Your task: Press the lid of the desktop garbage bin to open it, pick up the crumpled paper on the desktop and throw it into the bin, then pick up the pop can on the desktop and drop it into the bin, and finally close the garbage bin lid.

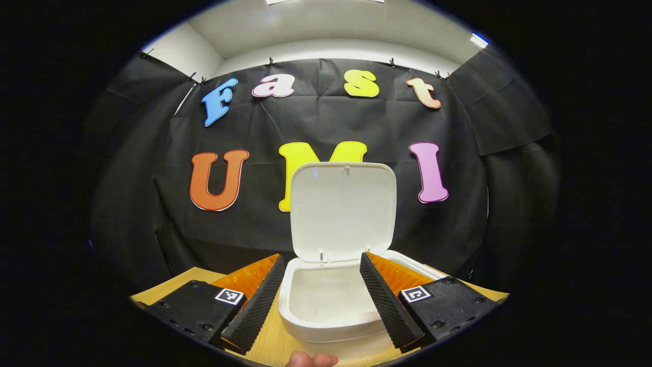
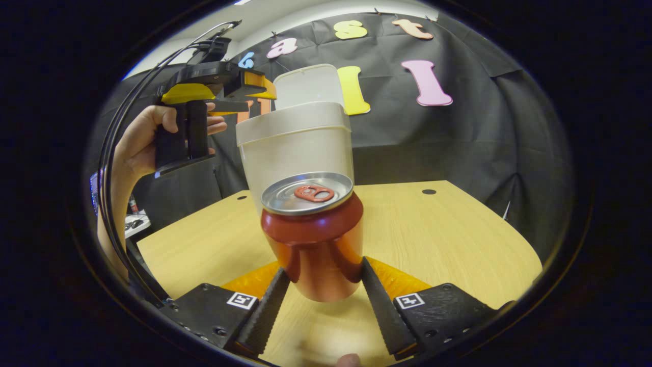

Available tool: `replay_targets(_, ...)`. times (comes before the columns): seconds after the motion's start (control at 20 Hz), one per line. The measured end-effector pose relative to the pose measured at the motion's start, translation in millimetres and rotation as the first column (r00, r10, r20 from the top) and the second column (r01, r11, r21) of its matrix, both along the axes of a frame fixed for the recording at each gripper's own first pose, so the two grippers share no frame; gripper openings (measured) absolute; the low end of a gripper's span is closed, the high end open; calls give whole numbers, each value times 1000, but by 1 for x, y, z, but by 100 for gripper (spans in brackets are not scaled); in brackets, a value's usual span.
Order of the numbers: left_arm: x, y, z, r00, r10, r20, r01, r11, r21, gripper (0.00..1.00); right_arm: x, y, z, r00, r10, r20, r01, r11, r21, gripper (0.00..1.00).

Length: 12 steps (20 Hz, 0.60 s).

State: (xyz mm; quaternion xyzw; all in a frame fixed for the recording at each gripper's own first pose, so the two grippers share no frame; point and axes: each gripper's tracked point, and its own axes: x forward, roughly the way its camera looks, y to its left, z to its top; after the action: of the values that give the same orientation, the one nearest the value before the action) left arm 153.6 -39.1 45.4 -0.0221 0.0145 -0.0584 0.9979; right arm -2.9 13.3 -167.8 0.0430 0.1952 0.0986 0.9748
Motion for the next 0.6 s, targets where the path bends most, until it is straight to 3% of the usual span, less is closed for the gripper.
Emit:
replay_targets(0.35, -20, 13, 4, 1000, 11, 3, -11, 1000, -5, 96, -5, -2, 10, 1000, -9, 19, 9, 1000, -12, 83)
replay_targets(0.6, -49, 49, -17, 998, 60, -18, -60, 998, -10, 96, -4, -3, 24, 999, -3, 37, 4, 1000, -27, 83)
